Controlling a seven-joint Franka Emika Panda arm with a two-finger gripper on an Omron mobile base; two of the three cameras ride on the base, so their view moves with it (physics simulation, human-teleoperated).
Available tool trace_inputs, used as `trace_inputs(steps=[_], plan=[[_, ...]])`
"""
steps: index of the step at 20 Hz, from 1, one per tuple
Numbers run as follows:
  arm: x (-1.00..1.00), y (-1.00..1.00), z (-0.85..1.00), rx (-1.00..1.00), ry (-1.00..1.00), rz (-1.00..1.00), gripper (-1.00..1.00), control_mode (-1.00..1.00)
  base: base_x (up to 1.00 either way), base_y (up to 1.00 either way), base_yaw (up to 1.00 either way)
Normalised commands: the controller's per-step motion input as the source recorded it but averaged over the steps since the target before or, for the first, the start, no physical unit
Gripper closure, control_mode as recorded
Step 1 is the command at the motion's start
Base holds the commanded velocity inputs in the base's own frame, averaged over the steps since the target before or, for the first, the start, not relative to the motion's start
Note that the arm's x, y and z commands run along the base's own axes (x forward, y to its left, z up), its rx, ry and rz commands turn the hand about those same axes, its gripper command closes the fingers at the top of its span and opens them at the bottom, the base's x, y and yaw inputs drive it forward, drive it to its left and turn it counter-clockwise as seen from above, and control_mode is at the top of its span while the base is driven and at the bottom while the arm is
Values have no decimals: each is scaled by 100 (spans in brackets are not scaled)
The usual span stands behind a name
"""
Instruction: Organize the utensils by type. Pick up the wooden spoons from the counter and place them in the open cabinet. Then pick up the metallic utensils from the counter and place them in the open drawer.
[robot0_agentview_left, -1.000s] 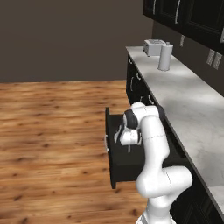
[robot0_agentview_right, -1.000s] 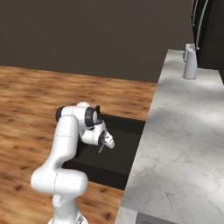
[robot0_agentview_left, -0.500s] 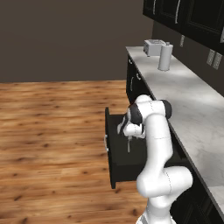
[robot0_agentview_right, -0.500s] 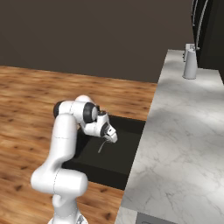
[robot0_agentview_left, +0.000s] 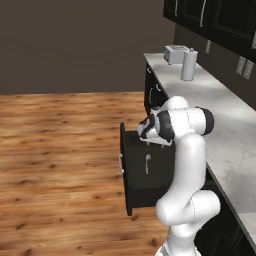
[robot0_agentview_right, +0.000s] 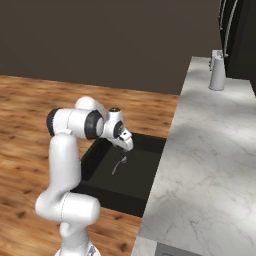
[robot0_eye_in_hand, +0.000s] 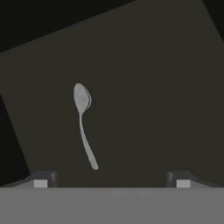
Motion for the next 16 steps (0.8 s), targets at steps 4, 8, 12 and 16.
trace_inputs(steps=[4,8,12,16], plan=[[-100,0,86,0,0,0,-100,-100,0,0,0],[-100,0,90,0,0,0,-100,-100,0,0,0],[-100,-1,100,0,1,0,-100,-100,0,0,0],[-100,-8,99,0,2,0,-100,-100,0,0,0]])
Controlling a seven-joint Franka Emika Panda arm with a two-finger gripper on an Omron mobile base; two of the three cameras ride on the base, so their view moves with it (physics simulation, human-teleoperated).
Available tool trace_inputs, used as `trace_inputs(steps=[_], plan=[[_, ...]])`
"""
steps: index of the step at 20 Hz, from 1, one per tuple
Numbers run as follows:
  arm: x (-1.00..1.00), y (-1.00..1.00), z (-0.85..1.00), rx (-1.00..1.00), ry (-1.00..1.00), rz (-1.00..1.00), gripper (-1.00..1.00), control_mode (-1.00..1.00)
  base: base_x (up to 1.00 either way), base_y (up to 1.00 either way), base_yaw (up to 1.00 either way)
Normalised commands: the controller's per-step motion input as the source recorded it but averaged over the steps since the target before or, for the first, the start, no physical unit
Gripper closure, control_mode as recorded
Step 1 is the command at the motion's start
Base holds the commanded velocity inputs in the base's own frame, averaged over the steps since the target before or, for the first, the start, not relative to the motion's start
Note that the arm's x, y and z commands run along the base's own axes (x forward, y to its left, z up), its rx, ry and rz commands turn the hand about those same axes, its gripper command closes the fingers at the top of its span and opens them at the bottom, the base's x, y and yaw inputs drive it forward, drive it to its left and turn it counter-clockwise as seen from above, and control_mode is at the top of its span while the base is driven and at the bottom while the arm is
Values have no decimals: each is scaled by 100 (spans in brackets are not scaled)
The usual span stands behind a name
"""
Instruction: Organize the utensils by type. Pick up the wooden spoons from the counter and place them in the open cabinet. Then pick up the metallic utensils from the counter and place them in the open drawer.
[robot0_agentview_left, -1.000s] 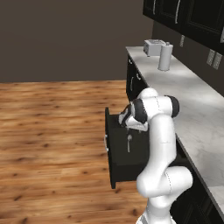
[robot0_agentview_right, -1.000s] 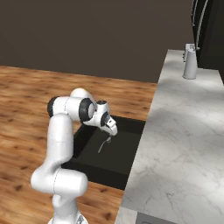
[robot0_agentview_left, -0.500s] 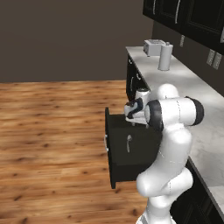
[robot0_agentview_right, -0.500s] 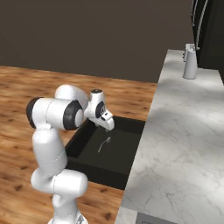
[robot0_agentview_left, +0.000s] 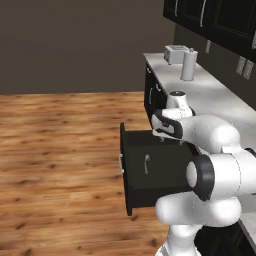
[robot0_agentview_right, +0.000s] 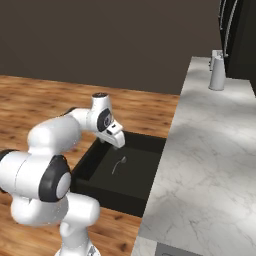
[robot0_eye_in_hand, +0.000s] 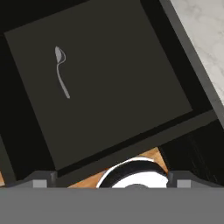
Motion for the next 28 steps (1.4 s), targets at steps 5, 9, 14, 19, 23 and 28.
trace_inputs(steps=[5,9,14,19,23,28], plan=[[-100,-13,38,3,-5,0,-100,-100,0,0,0],[-100,-2,1,7,-20,0,-100,-100,0,0,0],[-46,0,0,3,-14,0,-100,-100,0,0,0],[0,0,0,0,0,0,-100,-100,0,0,0],[0,0,0,0,0,0,-100,-100,0,0,0],[-23,0,0,0,-2,0,-100,-100,0,0,0]])
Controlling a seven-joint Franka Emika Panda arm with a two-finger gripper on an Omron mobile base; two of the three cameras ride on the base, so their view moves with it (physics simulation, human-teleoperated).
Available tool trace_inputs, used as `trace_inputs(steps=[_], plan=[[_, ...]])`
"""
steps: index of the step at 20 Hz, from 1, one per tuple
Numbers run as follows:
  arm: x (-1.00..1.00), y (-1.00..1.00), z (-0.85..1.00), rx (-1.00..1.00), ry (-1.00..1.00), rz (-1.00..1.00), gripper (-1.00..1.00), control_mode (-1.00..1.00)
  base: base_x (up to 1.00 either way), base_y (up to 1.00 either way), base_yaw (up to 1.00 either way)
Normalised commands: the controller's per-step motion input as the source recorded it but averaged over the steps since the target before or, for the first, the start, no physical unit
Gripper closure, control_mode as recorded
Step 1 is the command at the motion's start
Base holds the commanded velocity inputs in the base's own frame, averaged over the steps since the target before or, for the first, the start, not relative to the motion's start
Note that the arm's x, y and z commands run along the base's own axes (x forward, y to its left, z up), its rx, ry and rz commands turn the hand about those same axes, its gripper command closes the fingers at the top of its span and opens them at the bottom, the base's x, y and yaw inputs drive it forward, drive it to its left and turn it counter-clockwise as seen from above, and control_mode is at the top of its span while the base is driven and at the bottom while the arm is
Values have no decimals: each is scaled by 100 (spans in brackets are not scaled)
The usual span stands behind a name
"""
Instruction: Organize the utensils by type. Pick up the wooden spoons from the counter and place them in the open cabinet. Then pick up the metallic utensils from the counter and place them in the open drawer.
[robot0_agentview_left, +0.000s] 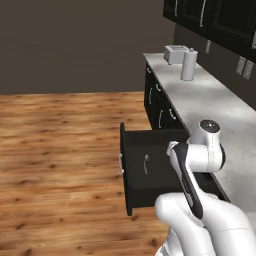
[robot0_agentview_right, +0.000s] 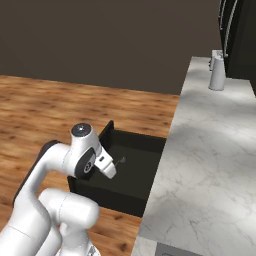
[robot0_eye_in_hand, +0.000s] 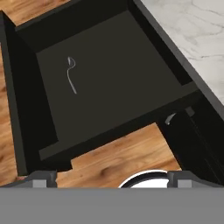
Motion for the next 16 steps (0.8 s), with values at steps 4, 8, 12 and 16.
trace_inputs(steps=[4,8,12,16], plan=[[-9,0,0,0,-1,0,-100,100,-47,0,1],[0,0,0,0,0,0,-100,100,-79,0,9],[0,0,0,0,0,0,-100,100,-40,19,22],[0,0,0,0,0,0,-100,100,-15,50,42]])
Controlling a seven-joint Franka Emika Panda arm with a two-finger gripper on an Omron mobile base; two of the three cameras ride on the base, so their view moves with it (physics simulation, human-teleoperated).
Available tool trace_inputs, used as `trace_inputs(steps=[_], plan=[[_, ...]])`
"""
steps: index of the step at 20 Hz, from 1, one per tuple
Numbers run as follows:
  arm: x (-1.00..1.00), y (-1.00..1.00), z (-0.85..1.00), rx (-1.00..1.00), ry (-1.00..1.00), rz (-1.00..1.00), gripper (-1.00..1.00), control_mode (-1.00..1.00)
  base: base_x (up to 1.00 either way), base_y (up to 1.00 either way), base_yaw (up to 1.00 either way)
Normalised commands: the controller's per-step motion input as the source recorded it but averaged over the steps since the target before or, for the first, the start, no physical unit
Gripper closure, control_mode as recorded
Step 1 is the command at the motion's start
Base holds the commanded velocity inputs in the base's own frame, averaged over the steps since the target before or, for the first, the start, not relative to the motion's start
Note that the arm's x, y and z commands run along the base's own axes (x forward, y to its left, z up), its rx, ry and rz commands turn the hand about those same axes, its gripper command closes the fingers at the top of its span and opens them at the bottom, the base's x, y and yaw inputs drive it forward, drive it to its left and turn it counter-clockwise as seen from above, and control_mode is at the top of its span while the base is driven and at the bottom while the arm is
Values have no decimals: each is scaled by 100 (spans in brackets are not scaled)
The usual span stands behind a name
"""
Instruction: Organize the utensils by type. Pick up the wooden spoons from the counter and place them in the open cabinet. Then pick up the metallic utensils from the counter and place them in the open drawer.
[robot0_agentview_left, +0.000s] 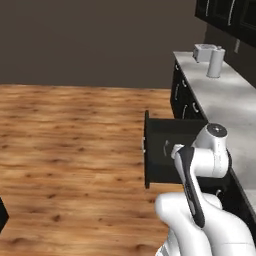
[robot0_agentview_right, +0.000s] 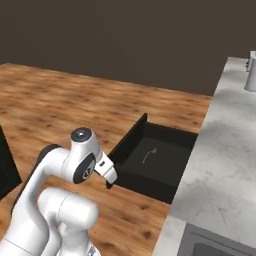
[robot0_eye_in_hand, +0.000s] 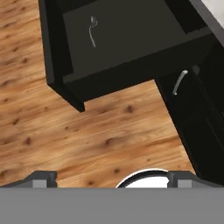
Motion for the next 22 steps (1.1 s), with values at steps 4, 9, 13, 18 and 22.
trace_inputs(steps=[4,9,13,18,22], plan=[[0,0,0,0,0,0,-100,100,-9,53,40],[0,0,0,0,0,0,-100,100,-1,61,25],[0,0,0,0,0,0,-100,100,0,67,11],[0,0,0,0,0,0,-100,100,15,52,0],[0,0,0,0,0,0,-100,100,55,39,0]])
